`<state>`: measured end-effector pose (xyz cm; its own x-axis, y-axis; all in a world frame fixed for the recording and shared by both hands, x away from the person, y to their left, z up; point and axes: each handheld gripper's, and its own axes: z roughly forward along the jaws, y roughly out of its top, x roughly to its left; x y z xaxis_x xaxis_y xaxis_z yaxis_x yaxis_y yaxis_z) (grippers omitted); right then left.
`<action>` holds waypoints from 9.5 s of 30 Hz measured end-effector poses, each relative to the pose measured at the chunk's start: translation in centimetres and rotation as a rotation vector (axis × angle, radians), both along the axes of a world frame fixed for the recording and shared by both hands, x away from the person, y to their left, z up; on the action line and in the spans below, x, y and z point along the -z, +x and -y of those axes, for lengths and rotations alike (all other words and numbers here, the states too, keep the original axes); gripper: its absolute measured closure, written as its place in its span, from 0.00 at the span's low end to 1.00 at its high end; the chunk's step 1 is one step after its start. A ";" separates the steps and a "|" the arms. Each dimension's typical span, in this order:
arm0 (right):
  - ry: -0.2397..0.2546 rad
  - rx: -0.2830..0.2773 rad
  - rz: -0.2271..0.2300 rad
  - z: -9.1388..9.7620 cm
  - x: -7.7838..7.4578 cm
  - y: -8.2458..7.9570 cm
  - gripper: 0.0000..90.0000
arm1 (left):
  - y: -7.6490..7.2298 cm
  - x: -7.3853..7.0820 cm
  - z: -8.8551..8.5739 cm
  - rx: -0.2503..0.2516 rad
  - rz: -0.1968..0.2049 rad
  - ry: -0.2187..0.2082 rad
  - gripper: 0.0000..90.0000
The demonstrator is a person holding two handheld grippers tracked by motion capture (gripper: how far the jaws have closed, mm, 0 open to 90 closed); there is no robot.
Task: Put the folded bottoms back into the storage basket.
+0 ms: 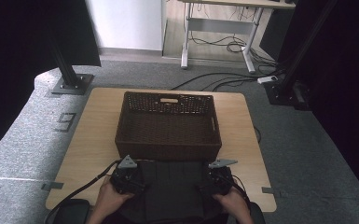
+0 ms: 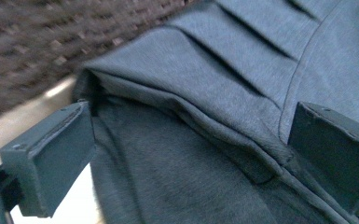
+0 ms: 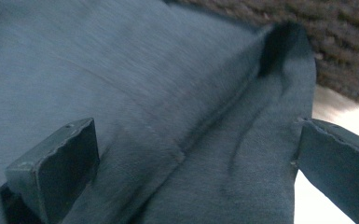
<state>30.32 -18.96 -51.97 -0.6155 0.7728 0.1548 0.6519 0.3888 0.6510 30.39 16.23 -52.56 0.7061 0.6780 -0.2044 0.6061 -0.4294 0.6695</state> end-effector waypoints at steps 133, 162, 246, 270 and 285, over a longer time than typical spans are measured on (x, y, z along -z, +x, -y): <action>0.362 -0.333 0.261 -2.5 -12.7 3.1 0.70 | 3.4 -14.5 -1.5 0.170 0.220 -0.361 0.70; 0.253 -0.232 0.393 -4.3 -17.2 12.7 0.70 | 14.0 -18.2 -1.1 0.127 0.286 -0.307 0.71; 0.008 0.025 0.183 -3.9 -9.9 19.2 0.14 | 18.5 -11.5 -1.0 -0.131 0.134 0.187 0.16; -0.015 -0.016 0.265 -0.2 -11.6 13.9 0.00 | 12.8 -13.0 -4.8 -0.098 0.216 0.082 0.00; -0.014 -0.018 0.287 2.3 -11.6 10.7 0.00 | 9.1 -12.2 -6.5 -0.086 0.262 0.071 0.00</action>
<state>41.05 -21.22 -40.33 -0.6460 0.7624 -0.0379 0.4349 0.4084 0.8025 39.53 22.72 -40.32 0.6675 0.7441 0.0273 0.4528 -0.4348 0.7784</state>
